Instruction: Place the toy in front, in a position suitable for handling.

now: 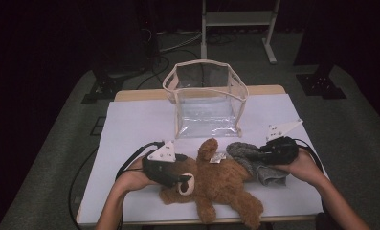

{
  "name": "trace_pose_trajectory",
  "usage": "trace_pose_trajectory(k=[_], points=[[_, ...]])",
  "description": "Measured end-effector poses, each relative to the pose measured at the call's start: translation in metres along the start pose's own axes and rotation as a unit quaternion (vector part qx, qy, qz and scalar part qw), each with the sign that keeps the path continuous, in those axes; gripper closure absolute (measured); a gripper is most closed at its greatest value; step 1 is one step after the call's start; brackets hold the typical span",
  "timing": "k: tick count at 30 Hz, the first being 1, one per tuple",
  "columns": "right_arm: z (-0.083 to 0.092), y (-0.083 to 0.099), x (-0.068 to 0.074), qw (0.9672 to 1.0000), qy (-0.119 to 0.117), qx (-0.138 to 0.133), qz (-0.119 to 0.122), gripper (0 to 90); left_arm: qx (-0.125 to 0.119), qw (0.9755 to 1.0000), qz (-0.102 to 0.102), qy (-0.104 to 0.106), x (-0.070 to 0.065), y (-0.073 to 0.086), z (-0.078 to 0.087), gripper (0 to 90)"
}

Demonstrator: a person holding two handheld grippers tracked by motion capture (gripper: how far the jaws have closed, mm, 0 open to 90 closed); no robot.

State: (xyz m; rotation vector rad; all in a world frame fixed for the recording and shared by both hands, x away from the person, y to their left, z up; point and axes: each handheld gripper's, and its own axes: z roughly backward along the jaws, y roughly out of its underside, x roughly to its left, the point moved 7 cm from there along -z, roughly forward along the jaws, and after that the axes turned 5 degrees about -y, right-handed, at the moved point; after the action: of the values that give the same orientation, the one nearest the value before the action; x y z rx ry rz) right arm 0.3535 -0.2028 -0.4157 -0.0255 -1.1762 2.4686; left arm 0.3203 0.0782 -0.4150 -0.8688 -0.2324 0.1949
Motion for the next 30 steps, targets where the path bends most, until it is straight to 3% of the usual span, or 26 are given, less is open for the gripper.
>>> trace_pose_trajectory(k=[4, 9, 14, 23, 26, 30], points=[[0.005, -0.003, 0.001, 1.0, 0.001, -0.007, 0.003, 77.8, 0.001, 1.0, -0.002, 0.001, 0.0, 0.0, 0.0, 32.8], [0.002, -0.02, 0.017, 0.9994, -0.011, -0.012, 0.029, 77.8, 0.001, 1.0, -0.002, 0.0, 0.0, 0.0, 0.0, 32.7], [-0.006, -0.027, 0.027, 0.9986, -0.015, -0.001, 0.051, 77.8, 0.001, 1.0, -0.003, 0.001, 0.0, 0.0, 0.0, 32.7], [0.006, 0.008, 0.0, 0.9999, 0.002, -0.011, -0.006, 77.8, -0.001, 1.0, 0.001, 0.001, 0.001, 0.0, 0.0, 32.7], [0.013, 0.014, 0.002, 0.9998, 0.004, -0.018, -0.012, 77.8, 0.0, 1.0, -0.001, 0.0, 0.0, 0.0, 0.0, 32.5], [0.016, 0.01, 0.014, 0.9997, 0.0, -0.023, 0.001, 77.8, 0.001, 1.0, -0.002, -0.001, 0.0, 0.0, 0.0, 32.1]])
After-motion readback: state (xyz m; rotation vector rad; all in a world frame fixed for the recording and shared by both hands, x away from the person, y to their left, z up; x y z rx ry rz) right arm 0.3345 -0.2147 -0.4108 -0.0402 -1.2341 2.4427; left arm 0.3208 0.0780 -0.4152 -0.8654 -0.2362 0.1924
